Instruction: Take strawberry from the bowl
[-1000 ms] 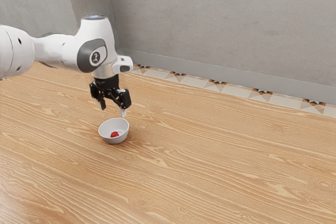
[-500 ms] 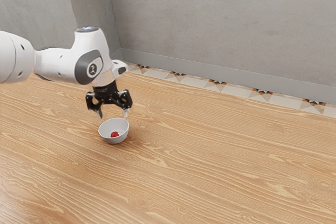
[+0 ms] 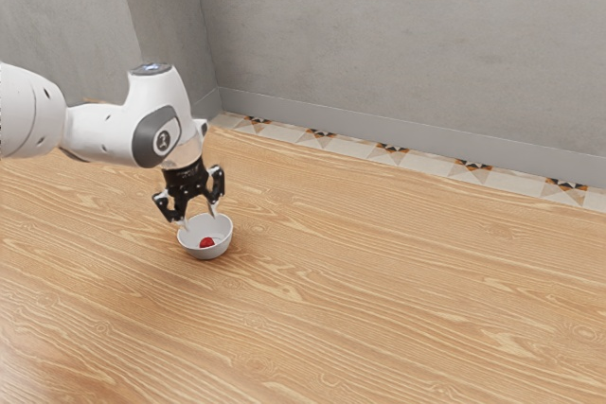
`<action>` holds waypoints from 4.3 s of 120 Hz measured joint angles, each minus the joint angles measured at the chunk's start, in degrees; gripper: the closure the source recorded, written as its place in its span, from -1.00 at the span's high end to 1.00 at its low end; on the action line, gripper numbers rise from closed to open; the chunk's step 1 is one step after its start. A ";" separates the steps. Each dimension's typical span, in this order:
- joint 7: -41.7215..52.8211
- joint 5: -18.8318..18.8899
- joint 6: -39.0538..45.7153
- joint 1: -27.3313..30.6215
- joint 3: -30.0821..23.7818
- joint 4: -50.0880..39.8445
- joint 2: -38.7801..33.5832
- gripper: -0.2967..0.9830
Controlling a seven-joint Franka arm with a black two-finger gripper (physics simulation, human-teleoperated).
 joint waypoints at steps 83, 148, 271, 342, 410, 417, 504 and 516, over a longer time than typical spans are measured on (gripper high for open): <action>-20.42 -0.16 3.47 -0.07 1.06 0.12 4.76 -0.14; -24.71 0.07 4.26 -0.42 1.06 3.05 8.67 -0.14; -20.81 0.06 5.46 -0.03 1.06 5.89 13.13 -0.15; -20.92 0.69 4.53 -1.46 1.20 4.94 8.09 -0.57; -21.51 0.86 2.33 -15.89 1.18 4.20 7.23 -0.61; -21.58 0.74 2.39 -17.36 1.17 4.28 7.56 -0.61; -21.20 0.04 3.71 -21.34 0.76 7.81 10.21 0.23; -20.53 1.08 -1.81 -20.94 1.09 10.72 4.59 0.33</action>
